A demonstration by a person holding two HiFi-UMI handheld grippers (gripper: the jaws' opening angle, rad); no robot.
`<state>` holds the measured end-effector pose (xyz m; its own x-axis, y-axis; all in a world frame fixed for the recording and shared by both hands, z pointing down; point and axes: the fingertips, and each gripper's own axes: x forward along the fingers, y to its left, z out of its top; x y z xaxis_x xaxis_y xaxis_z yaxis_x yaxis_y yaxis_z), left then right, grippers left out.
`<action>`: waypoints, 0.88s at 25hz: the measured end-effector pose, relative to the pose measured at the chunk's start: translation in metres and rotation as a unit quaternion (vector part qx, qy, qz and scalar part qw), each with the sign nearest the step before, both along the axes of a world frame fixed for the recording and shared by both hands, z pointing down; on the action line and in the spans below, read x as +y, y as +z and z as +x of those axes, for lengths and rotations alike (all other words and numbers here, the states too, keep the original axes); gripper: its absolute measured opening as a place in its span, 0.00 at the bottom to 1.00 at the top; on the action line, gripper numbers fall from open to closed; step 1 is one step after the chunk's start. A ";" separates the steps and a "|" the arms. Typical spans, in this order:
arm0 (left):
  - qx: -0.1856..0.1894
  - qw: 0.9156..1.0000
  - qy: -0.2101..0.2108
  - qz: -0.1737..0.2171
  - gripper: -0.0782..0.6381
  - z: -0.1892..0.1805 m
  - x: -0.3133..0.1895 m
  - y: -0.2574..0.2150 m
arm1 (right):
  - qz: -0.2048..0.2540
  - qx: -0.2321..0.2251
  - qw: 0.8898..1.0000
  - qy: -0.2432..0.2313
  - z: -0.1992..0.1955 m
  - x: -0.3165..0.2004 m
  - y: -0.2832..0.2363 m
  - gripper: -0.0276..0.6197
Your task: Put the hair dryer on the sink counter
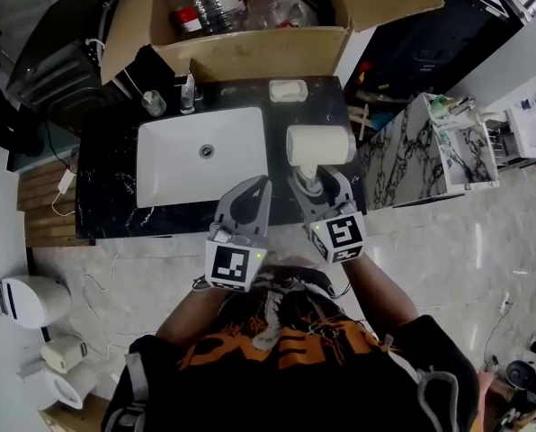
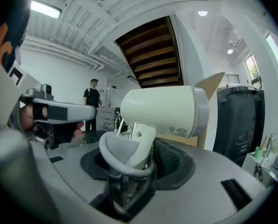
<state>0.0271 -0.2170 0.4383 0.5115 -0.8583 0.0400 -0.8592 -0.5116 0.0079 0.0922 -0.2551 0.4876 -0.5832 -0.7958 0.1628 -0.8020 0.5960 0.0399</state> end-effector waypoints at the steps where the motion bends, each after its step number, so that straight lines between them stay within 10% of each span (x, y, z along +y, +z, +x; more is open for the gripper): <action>1: -0.001 1.000 0.003 -0.002 0.14 0.002 0.000 0.001 | -0.009 0.002 1.000 0.004 0.002 -0.006 0.009 0.40; 22: -0.030 0.998 0.033 -0.039 0.14 0.025 -0.036 0.028 | -0.206 0.030 0.976 0.056 0.026 -0.084 0.159 0.40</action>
